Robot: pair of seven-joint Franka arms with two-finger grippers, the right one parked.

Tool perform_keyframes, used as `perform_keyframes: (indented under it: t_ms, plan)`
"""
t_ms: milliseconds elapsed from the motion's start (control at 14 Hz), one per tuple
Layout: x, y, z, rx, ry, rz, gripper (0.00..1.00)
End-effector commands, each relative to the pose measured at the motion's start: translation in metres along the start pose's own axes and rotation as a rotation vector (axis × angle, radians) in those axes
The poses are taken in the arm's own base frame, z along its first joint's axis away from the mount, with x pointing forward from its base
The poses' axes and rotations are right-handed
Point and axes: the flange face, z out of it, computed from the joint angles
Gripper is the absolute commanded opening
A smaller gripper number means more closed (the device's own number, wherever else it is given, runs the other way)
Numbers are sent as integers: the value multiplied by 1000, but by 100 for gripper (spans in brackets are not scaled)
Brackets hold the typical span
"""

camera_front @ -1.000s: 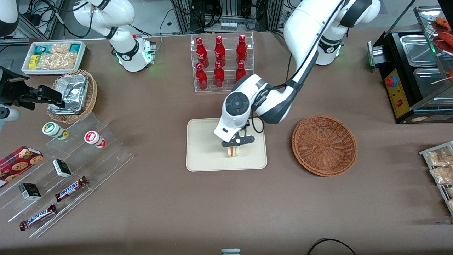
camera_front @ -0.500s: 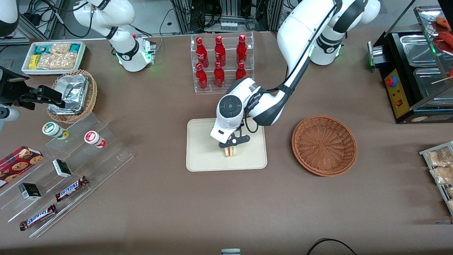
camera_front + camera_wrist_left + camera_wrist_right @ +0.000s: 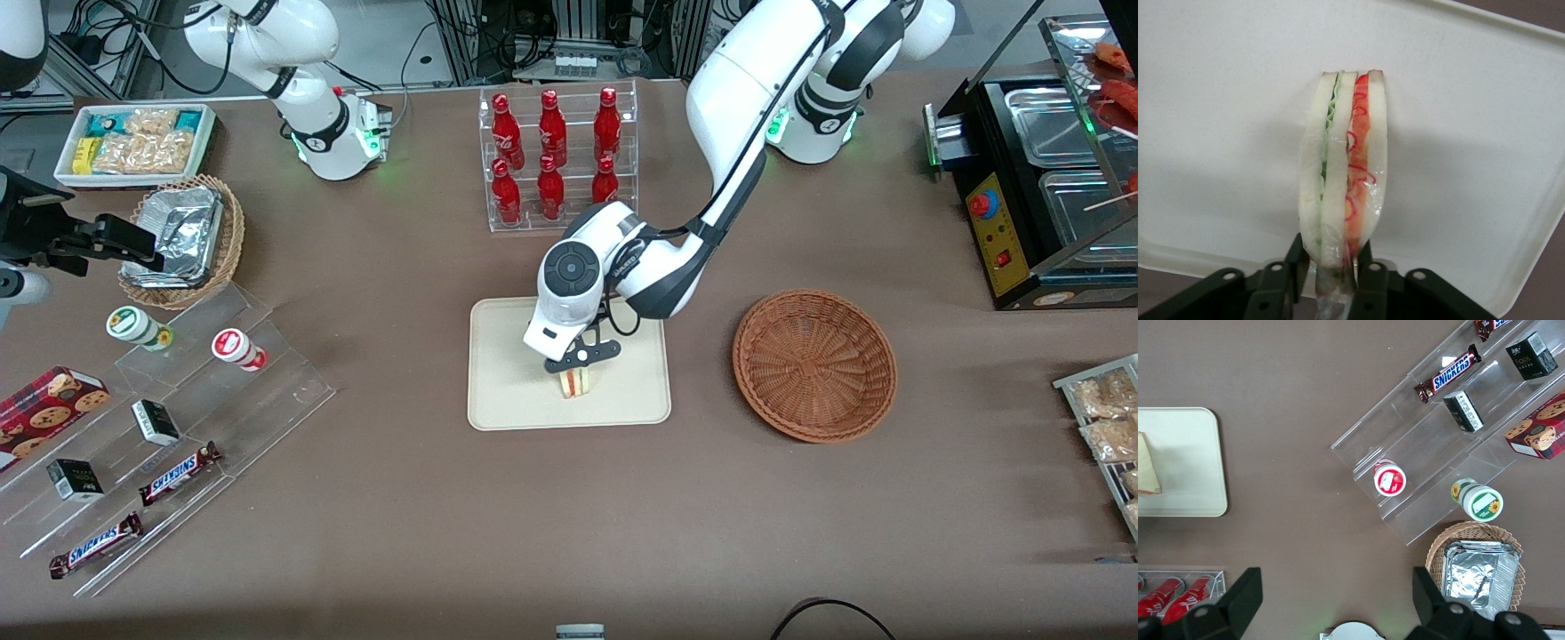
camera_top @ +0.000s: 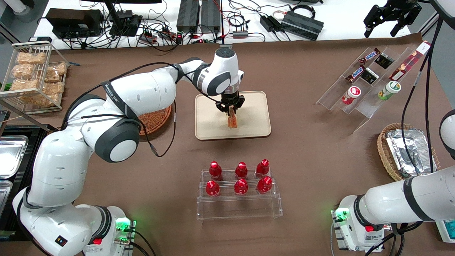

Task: Place sandwich from basket to tray

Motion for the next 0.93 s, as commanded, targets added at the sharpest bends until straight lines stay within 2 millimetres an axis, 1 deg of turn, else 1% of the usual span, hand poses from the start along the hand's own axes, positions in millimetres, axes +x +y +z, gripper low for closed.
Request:
perform_keyframes:
  t_ms: [0,214,357,429,571,714,857]
  plan:
    - [0,6,-18,-5,35,-14,100]
    - [0,3,-50,-8,46,-6,100]
    - [2,-6,-82,-2,46,-14,100]
    - [8,-12,-97,-12,53,-24,100]
    - [32,-34,-130,-36,69,-50,100]
    - [44,-57,-148,5,36,0,100]
    - [67,-87,-159,42,3,10,100]
